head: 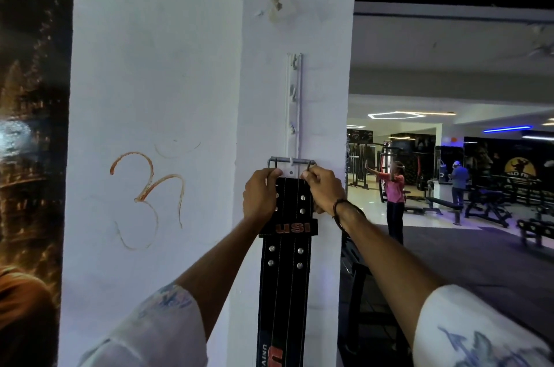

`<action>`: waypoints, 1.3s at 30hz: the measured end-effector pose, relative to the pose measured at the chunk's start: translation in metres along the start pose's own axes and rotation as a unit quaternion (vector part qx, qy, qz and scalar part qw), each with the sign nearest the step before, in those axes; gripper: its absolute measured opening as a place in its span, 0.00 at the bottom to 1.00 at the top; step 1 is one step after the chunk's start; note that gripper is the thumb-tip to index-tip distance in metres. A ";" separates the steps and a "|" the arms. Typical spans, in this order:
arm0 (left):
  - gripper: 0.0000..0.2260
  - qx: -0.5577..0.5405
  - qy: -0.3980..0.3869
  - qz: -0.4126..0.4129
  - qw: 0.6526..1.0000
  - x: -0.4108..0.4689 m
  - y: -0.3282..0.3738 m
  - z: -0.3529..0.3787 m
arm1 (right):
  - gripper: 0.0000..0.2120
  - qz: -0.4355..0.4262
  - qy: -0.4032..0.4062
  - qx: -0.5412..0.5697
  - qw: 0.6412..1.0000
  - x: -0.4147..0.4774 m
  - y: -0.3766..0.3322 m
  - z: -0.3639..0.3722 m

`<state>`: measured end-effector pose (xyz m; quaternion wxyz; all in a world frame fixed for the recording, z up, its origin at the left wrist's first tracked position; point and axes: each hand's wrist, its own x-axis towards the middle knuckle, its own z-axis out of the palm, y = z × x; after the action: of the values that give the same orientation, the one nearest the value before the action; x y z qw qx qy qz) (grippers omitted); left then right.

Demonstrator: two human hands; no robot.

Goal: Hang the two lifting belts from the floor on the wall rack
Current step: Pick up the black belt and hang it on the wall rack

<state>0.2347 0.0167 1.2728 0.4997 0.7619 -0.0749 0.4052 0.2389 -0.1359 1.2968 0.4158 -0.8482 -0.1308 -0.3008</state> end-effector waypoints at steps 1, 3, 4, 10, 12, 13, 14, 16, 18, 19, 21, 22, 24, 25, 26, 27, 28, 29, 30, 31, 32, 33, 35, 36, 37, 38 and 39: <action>0.16 -0.010 0.001 -0.005 1.000 -0.001 -0.001 0.001 | 0.13 0.002 0.001 0.004 1.000 0.000 0.002 0.000; 0.17 -0.010 0.012 -0.015 1.000 -0.005 0.001 0.001 | 0.13 0.013 0.007 0.017 1.000 0.000 0.002 0.001; 0.17 -0.004 0.021 -0.026 0.999 -0.006 0.005 0.001 | 0.14 0.023 0.012 0.022 0.999 0.000 0.001 0.002; 0.24 0.033 0.020 -0.121 0.992 0.004 0.028 -0.004 | 0.18 0.117 0.085 0.007 0.989 0.006 -0.008 0.012; 0.22 0.045 0.011 -0.121 0.992 0.003 0.032 -0.009 | 0.19 0.139 0.094 0.001 0.986 0.004 -0.012 0.013; 0.20 0.050 0.007 -0.116 0.992 0.003 0.034 -0.011 | 0.19 0.148 0.095 0.002 0.984 0.004 -0.013 0.012; 0.16 0.056 0.003 -0.111 0.992 0.002 0.034 -0.013 | 0.20 0.155 0.093 0.004 0.984 0.003 -0.015 0.012; 0.11 0.056 -0.006 -0.101 0.993 -0.001 0.034 -0.016 | 0.19 0.159 0.087 0.008 0.983 0.002 -0.016 0.010; 0.11 0.049 -0.020 -0.087 0.995 -0.008 0.035 -0.019 | 0.17 0.146 0.066 0.018 0.987 -0.003 -0.015 0.007; 0.12 0.051 -0.025 -0.076 0.996 -0.011 0.034 -0.020 | 0.16 0.135 0.050 0.025 0.989 -0.007 -0.013 0.005; 0.14 0.067 -0.040 -0.052 0.996 -0.019 0.034 -0.023 | 0.16 0.113 0.015 0.037 0.993 -0.016 -0.007 0.001; 0.15 0.081 -0.051 -0.042 0.995 -0.022 0.033 -0.024 | 0.17 0.105 -0.003 0.042 0.994 -0.021 -0.005 -0.002; 0.16 0.110 -0.065 -0.019 0.992 -0.025 0.032 -0.027 | 0.20 0.092 -0.024 0.031 0.995 -0.027 -0.005 -0.006; 0.16 0.123 -0.072 -0.008 0.990 -0.027 0.034 -0.029 | 0.20 0.079 -0.019 0.004 0.997 -0.029 -0.007 -0.008; 0.16 0.133 -0.078 0.001 0.988 -0.030 0.036 -0.030 | 0.20 0.060 -0.005 -0.035 0.998 -0.031 -0.010 -0.009; 0.16 0.144 -0.083 0.011 0.986 -0.034 0.038 -0.032 | 0.20 0.039 0.011 -0.076 0.996 -0.034 -0.014 -0.010; 0.15 0.155 -0.088 0.020 0.984 -0.039 0.041 -0.033 | 0.19 0.019 0.023 -0.103 0.994 -0.039 -0.018 -0.010; 0.15 0.168 -0.094 0.027 0.981 -0.045 0.043 -0.034 | 0.19 0.003 0.024 -0.118 0.993 -0.044 -0.022 -0.010; 0.16 0.182 -0.101 0.035 0.977 -0.052 0.042 -0.034 | 0.20 -0.010 0.017 -0.127 0.992 -0.050 -0.024 -0.008; 0.18 0.196 -0.109 0.040 0.974 -0.059 0.039 -0.034 | 0.20 -0.019 0.006 -0.134 0.991 -0.058 -0.025 -0.005; 0.19 0.209 -0.117 0.042 0.970 -0.068 0.034 -0.033 | 0.19 -0.026 -0.005 -0.138 0.990 -0.066 -0.024 -0.001; 0.20 0.220 -0.125 0.042 0.967 -0.076 0.028 -0.033 | 0.19 -0.030 -0.013 -0.139 0.990 -0.075 -0.021 0.005; 0.21 0.240 -0.135 0.040 0.960 -0.094 0.014 -0.033 | 0.17 -0.040 -0.018 -0.136 0.990 -0.097 -0.011 0.018; 0.21 0.250 -0.137 0.040 0.958 -0.104 0.007 -0.034 | 0.17 -0.048 -0.016 -0.136 0.989 -0.110 -0.004 0.026; 0.21 0.259 -0.137 0.043 0.955 -0.114 -0.001 -0.036 | 0.17 -0.054 -0.015 -0.136 0.989 -0.123 0.003 0.034; 0.22 0.270 -0.138 0.045 0.952 -0.126 -0.012 -0.038 | 0.18 -0.058 -0.017 -0.130 0.990 -0.138 0.012 0.043; 0.22 0.283 -0.140 0.040 0.948 -0.139 -0.024 -0.041 | 0.19 -0.058 -0.018 -0.120 0.991 -0.153 0.021 0.053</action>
<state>0.1334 0.0215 1.1669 0.2314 0.9176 -0.0566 0.3181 0.1506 -0.1031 1.1635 0.2903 -0.8881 -0.1505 -0.3230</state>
